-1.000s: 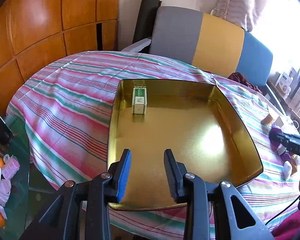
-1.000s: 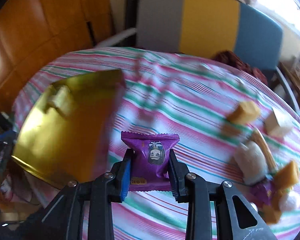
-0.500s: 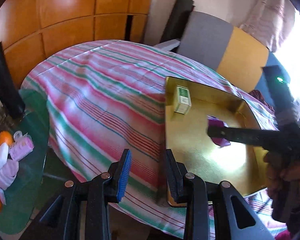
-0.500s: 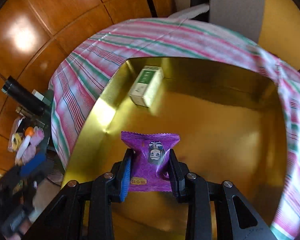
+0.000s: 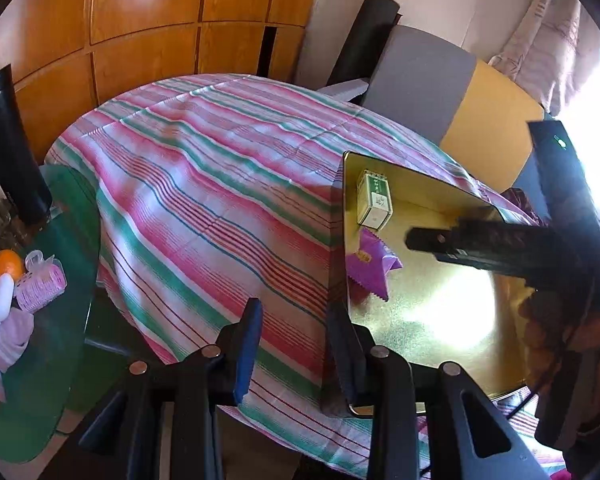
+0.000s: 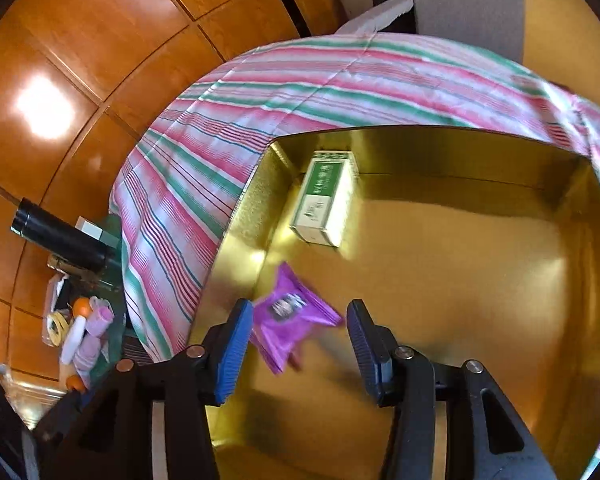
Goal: Organize objects
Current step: 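Carry the purple packet to the tray and release it with the right tool, then grasp the yellow sponge with the left tool while the right tool returns to the items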
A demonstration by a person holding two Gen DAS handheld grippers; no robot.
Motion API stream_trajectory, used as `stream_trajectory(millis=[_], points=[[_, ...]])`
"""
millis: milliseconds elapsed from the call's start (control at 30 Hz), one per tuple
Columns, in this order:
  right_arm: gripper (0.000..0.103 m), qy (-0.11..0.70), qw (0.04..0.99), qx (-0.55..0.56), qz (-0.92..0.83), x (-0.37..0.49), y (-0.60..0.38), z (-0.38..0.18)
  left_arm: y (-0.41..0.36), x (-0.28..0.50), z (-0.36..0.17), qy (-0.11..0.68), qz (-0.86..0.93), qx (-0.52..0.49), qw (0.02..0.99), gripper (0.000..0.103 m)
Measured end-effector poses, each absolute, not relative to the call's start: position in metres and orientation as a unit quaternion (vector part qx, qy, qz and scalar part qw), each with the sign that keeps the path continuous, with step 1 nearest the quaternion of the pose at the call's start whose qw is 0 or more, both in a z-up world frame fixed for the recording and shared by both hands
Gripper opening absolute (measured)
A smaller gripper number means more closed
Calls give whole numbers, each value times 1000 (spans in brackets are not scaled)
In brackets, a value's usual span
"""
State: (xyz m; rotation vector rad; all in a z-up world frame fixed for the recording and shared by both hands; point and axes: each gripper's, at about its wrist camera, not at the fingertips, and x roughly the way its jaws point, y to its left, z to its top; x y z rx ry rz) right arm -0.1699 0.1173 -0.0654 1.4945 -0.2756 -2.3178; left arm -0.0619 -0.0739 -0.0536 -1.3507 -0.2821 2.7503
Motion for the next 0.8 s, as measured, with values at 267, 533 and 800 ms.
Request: stream_trajectory(millis=[267, 533, 800], points=[[79, -79, 151, 486, -857, -128, 160, -41, -57, -59, -48, -73, 897, -433, 51, 33], [87, -66, 110, 453, -882, -84, 206, -25, -32, -56, -38, -63, 898, -428, 83, 33], [89, -87, 44, 441, -892, -39, 288, -20, 15, -55, -24, -22, 897, -421, 129, 33]])
